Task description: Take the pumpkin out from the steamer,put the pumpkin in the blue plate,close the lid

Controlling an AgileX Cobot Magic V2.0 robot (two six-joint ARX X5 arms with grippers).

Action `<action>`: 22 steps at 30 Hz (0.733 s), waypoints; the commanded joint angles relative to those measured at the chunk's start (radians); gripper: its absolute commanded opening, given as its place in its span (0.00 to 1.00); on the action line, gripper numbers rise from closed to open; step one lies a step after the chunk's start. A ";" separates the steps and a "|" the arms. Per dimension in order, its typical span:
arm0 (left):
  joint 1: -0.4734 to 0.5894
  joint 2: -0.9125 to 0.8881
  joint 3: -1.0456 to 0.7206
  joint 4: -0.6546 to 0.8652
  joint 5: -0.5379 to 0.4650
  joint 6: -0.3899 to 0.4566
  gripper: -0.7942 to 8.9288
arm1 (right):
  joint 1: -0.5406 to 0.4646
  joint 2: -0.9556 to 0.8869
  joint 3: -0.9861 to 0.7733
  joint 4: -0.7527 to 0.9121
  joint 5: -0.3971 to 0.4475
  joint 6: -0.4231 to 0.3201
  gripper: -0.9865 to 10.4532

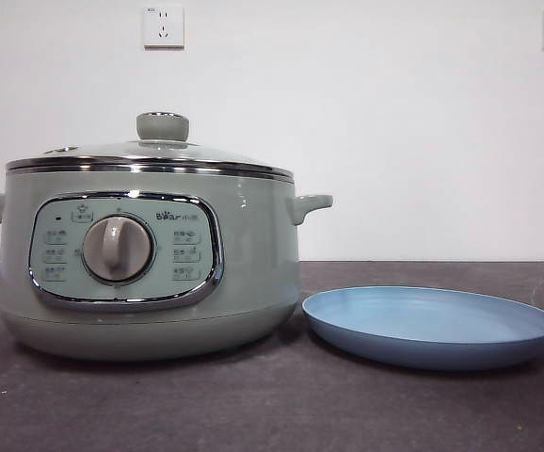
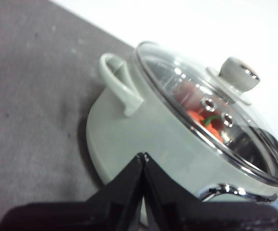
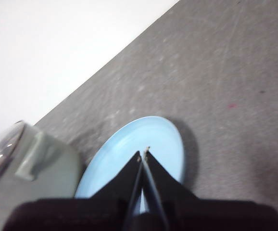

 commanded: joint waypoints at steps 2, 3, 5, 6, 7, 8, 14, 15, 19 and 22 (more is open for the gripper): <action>0.003 0.023 0.061 -0.031 0.004 -0.012 0.07 | 0.000 0.041 0.075 0.012 -0.011 0.005 0.07; 0.003 0.036 0.078 -0.031 0.004 -0.012 0.07 | 0.000 0.057 0.099 0.012 -0.011 0.004 0.07; 0.003 0.066 0.116 -0.031 0.004 -0.004 0.07 | 0.000 0.095 0.149 0.012 -0.011 -0.015 0.07; 0.003 0.088 0.139 -0.031 0.005 0.008 0.07 | 0.000 0.118 0.178 0.012 -0.019 -0.035 0.07; 0.003 0.107 0.161 -0.032 0.005 0.021 0.07 | 0.000 0.140 0.204 0.012 -0.033 -0.055 0.07; 0.003 0.131 0.189 -0.035 0.005 0.039 0.07 | 0.000 0.167 0.235 0.011 -0.042 -0.075 0.07; 0.003 0.282 0.367 -0.042 0.011 0.152 0.07 | 0.001 0.336 0.414 -0.005 -0.103 -0.175 0.07; 0.003 0.310 0.402 -0.049 0.015 0.175 0.07 | 0.001 0.365 0.444 -0.013 -0.115 -0.196 0.07; 0.003 0.417 0.537 -0.105 0.066 0.280 0.07 | 0.001 0.469 0.551 -0.057 -0.145 -0.290 0.07; 0.003 0.500 0.639 -0.172 0.120 0.359 0.07 | 0.001 0.546 0.628 -0.101 -0.169 -0.367 0.07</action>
